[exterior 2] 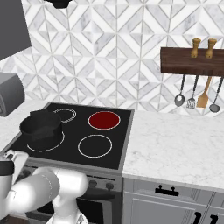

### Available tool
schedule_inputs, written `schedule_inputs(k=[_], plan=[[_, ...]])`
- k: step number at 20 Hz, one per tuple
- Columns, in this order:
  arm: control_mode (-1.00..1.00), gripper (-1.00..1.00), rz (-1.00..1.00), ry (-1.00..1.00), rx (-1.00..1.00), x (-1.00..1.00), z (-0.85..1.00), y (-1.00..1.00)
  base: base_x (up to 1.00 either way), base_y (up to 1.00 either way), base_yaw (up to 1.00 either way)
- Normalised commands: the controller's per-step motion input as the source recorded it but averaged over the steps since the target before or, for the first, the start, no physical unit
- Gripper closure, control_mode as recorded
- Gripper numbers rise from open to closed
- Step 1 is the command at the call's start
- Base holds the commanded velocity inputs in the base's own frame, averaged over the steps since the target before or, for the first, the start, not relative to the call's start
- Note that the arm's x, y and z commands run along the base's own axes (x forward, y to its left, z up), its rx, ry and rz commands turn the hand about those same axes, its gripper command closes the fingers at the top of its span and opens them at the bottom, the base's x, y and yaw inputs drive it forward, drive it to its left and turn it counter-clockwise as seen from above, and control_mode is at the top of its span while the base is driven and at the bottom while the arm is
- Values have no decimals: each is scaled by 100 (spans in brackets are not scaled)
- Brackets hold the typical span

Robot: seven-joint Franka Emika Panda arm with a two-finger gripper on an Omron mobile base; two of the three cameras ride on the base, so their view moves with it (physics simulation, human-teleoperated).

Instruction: Turn off the rear right burner of the stove.

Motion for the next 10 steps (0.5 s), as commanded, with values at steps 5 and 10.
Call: schedule_inputs(k=[5,10], plan=[[-100,-100,-27,-9,33,-3,-26,-23,0,0,0],[-100,-100,-9,-5,12,10,-16,-31,0,0,0]])
